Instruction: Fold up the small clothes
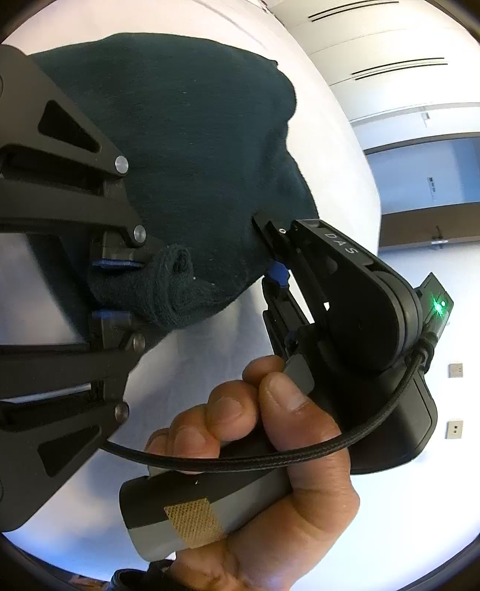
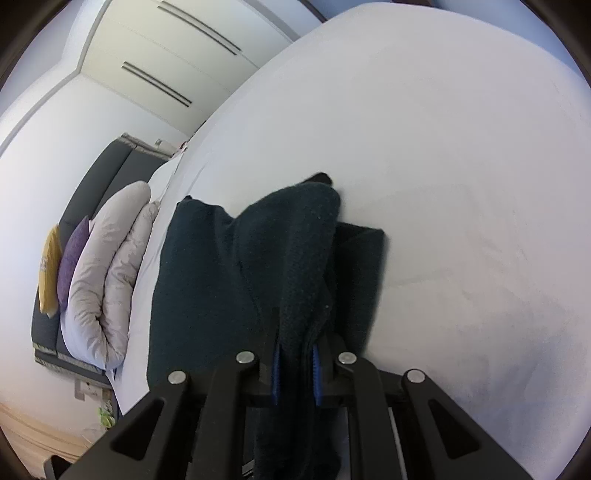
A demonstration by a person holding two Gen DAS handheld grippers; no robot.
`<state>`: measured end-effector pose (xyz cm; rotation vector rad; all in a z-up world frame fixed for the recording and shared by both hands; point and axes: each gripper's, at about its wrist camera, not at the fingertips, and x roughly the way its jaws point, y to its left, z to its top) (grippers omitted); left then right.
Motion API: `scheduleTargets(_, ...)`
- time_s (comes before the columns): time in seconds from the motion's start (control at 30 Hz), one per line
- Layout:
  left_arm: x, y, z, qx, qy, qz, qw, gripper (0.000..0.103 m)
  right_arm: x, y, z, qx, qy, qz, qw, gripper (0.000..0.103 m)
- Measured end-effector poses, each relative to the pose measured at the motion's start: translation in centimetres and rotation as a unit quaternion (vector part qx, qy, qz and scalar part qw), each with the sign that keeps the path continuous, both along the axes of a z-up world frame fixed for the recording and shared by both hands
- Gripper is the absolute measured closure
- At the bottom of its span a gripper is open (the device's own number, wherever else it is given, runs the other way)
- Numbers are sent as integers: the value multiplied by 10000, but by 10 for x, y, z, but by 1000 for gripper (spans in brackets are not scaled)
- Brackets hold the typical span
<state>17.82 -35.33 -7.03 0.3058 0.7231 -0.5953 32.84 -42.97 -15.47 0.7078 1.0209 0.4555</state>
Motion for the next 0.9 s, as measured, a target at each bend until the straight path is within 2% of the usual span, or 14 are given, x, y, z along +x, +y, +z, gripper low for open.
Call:
scheduleTargets(0.03, 0, 5, 3, -37, 129, -60, 9999, 82, 1, 0, -3, 39, 20, -13, 10000, 91)
scheduleTargets(0.07, -2, 14, 8, -142, 271, -150, 9994, 75, 1, -1, -4, 45, -2, -16, 10000, 91)
scheduleTargets(0.1, -7, 30, 14, -338, 396, -248, 9983, 55, 1, -1, -5, 72, -12, -24, 10000, 90)
scheduleTargets(0.13, -11, 41, 18, -454, 434, -273, 9976, 41, 0, -2, -5, 105, -4, -41, 9999, 90)
scheduleTargets(0.17, -18, 59, 23, -597, 454, -249, 9969, 21, 0, -2, -4, 110, -6, -49, 9999, 90)
scheduleTargets(0.33, -20, 152, 35, -1311, 551, 193, 9897, 18, -10, -6, -1, 251, 63, -154, 9995, 82)
scheduleTargets(0.4, -6, 183, 37, -1330, 432, 418, 9893, 18, -21, -6, 7, 139, 8, -166, 9998, 79)
scheduleTargets(0.5, 22, 215, 32, -1276, 350, 739, 9884, 19, -39, -5, 12, 270, 49, -202, 9994, 65)
scheduleTargets(0.57, 40, 230, 32, -1331, 340, 849, 9869, 19, -52, 2, 14, 177, 67, -168, 9997, 64)
scheduleTargets(0.67, 62, 238, 30, -1247, 292, 863, 9880, 19, -71, 16, 14, -293, 68, -129, 9995, 64)
scheduleTargets(0.7, 70, 238, 27, -1182, 308, 860, 9888, 19, -76, 20, 14, -411, 90, -121, 9990, 67)
scheduleTargets(0.73, 76, 236, 23, -1052, 369, 889, 9898, 19, -82, 22, 13, -548, 107, -140, 9983, 75)
scheduleTargets(0.83, 96, 228, 1, -701, 668, 878, 9914, 19, -95, 23, 11, -738, 149, -190, 9970, 77)
scheduleTargets(0.9, 107, 219, -19, -275, 924, 845, 9917, 19, -105, 24, 12, -798, 130, -238, 9964, 77)
